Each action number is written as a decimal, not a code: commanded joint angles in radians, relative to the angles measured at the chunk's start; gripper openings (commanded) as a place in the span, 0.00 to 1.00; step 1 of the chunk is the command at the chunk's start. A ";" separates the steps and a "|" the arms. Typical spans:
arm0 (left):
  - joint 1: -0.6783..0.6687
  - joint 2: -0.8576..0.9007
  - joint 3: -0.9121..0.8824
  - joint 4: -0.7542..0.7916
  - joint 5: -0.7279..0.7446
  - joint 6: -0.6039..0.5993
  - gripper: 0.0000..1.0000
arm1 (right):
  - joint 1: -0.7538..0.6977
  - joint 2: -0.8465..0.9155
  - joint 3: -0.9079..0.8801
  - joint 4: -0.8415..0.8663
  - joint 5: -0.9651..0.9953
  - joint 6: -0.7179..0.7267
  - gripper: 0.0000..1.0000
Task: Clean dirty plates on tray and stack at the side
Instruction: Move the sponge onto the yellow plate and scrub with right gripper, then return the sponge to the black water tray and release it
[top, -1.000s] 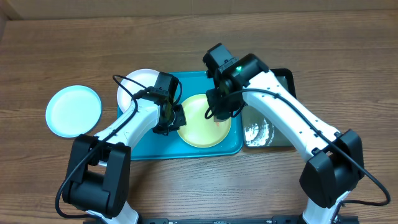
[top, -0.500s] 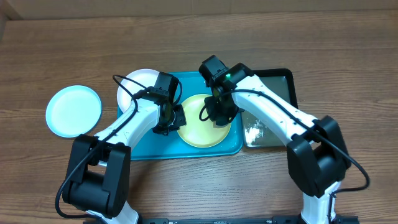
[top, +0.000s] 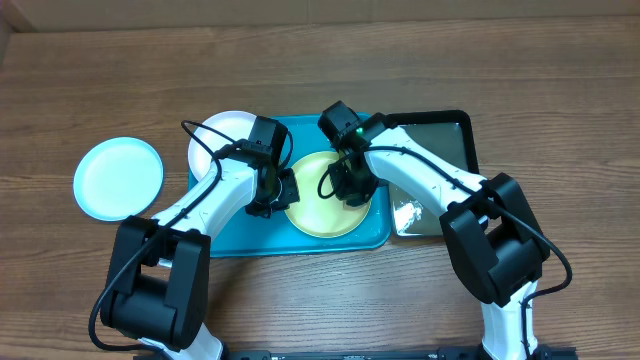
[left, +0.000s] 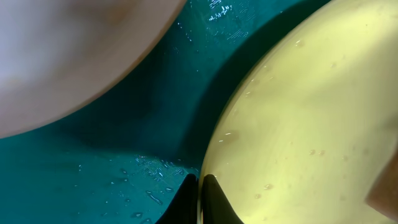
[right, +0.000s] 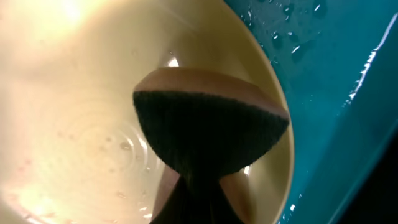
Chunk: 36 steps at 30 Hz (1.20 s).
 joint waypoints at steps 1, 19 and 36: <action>-0.002 -0.024 -0.009 -0.010 -0.008 -0.023 0.04 | 0.003 0.003 -0.066 0.053 0.018 0.013 0.04; -0.002 -0.024 -0.009 -0.013 -0.009 -0.015 0.04 | -0.003 0.004 -0.177 0.240 -0.618 -0.050 0.04; -0.002 -0.024 -0.009 -0.021 -0.011 0.006 0.06 | -0.250 -0.202 0.125 -0.247 -0.353 -0.177 0.04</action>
